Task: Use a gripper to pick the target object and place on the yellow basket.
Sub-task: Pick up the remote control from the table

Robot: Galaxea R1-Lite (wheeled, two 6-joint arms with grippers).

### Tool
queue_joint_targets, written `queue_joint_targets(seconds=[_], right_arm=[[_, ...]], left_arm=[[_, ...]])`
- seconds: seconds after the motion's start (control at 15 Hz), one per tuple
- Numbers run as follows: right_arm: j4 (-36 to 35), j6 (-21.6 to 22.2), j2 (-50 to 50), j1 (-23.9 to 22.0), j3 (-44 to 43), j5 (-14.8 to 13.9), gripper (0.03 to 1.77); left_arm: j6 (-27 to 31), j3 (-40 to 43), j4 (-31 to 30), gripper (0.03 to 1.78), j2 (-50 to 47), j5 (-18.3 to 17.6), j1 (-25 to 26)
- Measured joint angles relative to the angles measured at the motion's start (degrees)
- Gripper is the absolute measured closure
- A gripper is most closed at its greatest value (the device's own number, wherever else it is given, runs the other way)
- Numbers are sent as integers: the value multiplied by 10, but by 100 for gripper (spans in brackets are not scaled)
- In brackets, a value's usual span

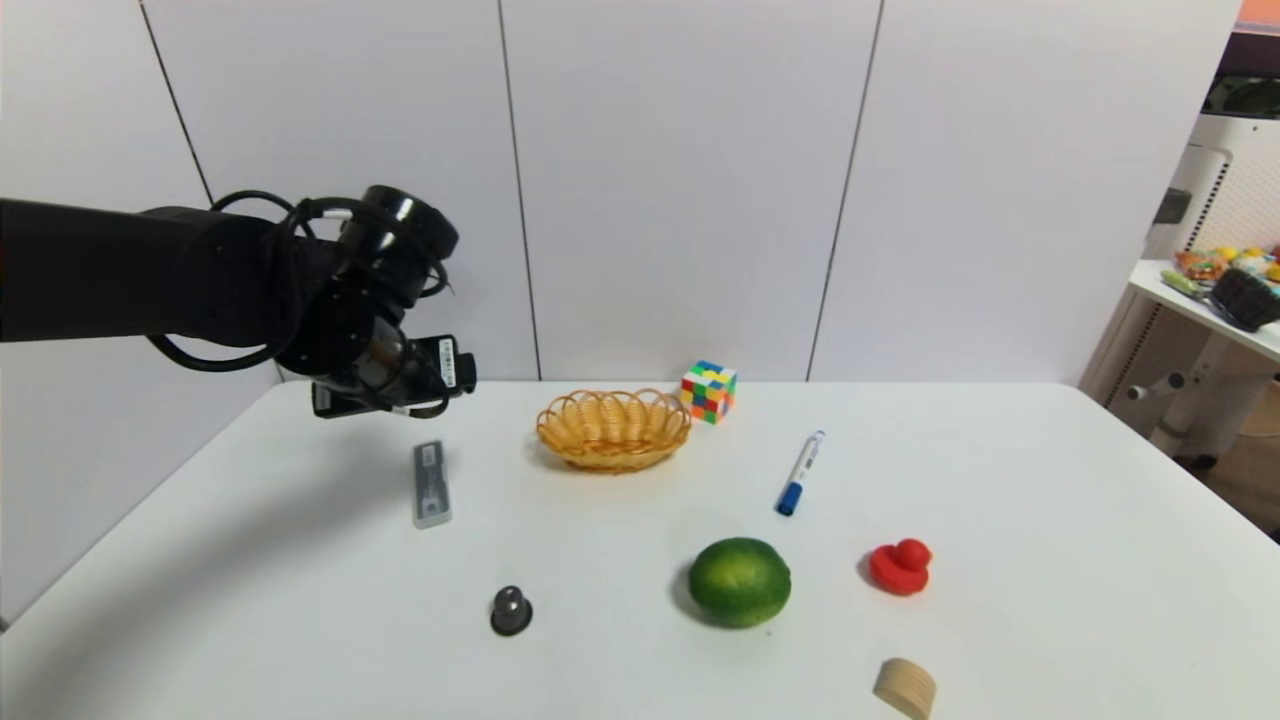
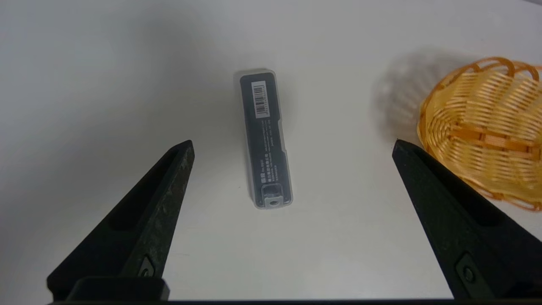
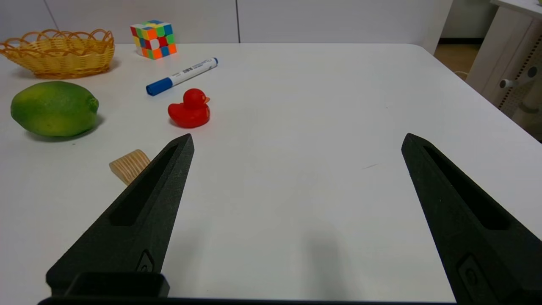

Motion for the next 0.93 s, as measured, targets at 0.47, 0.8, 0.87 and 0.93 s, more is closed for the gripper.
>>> queue_joint_targets(seconds=[0.47, 0.8, 0.87, 0.93], right_arm=[[0, 0, 0, 0, 0, 0, 11], [0, 0, 0, 0, 0, 0, 10], [0, 0, 0, 0, 0, 0, 10], [0, 0, 0, 0, 0, 0, 10]], left_arm=[[-53, -6, -1, 12, 78, 54, 10], [-78, -3, -3, 12, 106, 54, 26], [-82, -2, -2, 12, 112, 54, 28], [-82, -1, -2, 12, 117, 54, 28]])
